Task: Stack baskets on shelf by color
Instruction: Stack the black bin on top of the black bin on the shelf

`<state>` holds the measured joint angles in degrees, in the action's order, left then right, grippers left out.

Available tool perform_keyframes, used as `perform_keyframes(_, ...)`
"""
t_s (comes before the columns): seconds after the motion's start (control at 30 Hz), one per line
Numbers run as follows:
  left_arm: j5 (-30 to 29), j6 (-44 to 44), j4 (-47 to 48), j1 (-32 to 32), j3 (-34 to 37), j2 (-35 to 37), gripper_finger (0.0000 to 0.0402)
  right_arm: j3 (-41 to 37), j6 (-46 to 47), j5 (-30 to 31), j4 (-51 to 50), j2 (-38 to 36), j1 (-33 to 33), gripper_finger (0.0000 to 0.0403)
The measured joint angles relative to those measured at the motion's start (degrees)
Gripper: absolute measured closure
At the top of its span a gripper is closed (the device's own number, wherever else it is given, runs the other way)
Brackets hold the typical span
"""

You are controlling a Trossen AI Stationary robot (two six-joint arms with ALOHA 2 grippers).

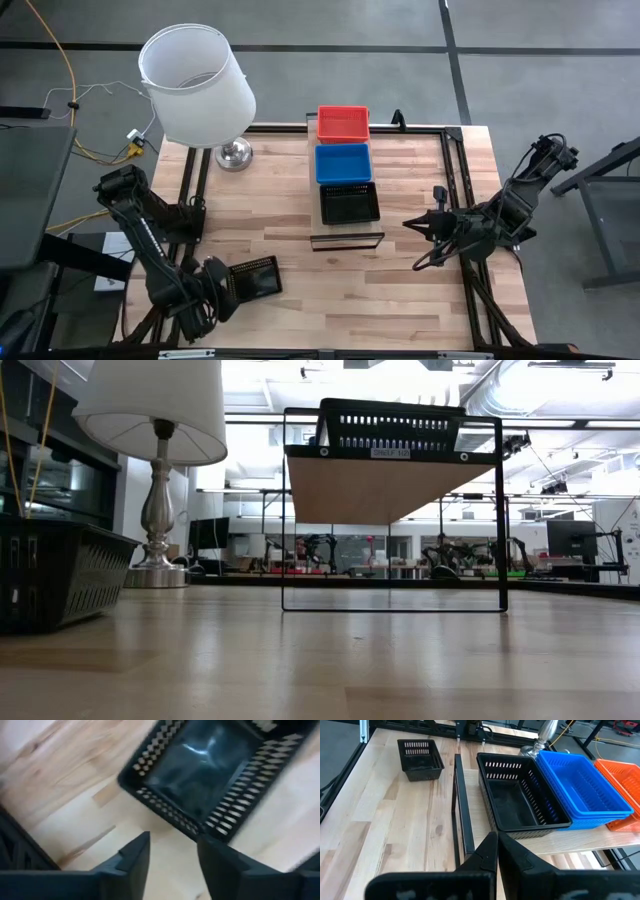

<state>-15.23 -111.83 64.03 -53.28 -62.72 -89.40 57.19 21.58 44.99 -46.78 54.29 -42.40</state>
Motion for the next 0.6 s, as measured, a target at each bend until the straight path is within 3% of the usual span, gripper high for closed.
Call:
perform_keyframes(0.27, 0.95, -13.29, -0.87, 0.00, 5.52, 0.01, 0.0194, 0.00, -0.04, 0.40, -0.42, 0.01, 0.01, 0.0402)
perform_keyframes(0.6, -5.11, -18.86, -3.28, 0.45, 6.17, -0.18, 0.0188, 0.00, 0.46, 1.53, -0.44, -0.01, 0.01, 0.0402)
